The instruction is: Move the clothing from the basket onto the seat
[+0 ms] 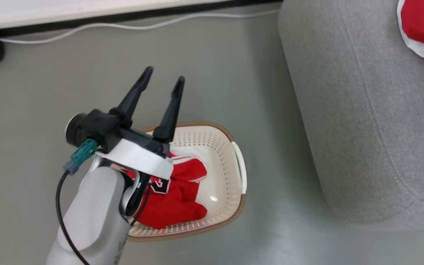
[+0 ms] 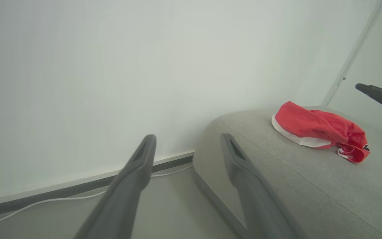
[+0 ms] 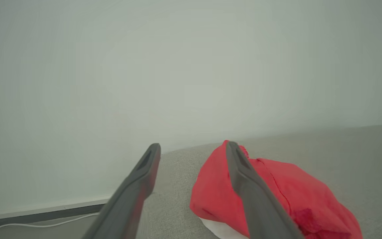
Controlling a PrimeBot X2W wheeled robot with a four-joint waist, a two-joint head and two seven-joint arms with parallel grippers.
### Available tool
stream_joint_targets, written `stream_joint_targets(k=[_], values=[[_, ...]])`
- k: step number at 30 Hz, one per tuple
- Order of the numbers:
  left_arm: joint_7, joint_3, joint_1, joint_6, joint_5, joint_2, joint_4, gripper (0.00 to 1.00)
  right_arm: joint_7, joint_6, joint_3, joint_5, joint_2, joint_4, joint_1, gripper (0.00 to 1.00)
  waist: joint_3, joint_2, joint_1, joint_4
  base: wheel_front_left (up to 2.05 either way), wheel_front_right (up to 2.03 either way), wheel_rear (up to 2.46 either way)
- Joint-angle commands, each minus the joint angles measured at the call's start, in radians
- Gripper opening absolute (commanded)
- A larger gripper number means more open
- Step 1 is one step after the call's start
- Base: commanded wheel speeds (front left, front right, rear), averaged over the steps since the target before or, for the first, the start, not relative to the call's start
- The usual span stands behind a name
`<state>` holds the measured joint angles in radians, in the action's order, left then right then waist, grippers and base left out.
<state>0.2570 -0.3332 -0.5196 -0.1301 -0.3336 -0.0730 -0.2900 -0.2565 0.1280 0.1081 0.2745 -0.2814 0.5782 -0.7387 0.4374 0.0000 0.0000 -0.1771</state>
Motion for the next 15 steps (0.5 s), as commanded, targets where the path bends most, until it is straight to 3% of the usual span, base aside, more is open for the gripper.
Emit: stream_joint_targets(k=[1, 15], values=[[0.005, 0.054, 0.026, -0.001, 0.021, -0.006, 0.021, 1.00, -0.005, 0.003, -0.031, 0.008, -0.017, -0.041, 0.038, 1.00, -0.065, 0.0000, 0.0000, 0.054, 0.00, 0.00, 0.00], [0.005, 0.330, 0.184, -0.001, 0.107, 0.013, -0.004, 1.00, -0.005, 0.003, -0.238, 0.070, 0.019, -0.136, 0.185, 1.00, -0.245, 0.0000, 0.0000, 0.170, 0.00, 0.00, 0.00]])
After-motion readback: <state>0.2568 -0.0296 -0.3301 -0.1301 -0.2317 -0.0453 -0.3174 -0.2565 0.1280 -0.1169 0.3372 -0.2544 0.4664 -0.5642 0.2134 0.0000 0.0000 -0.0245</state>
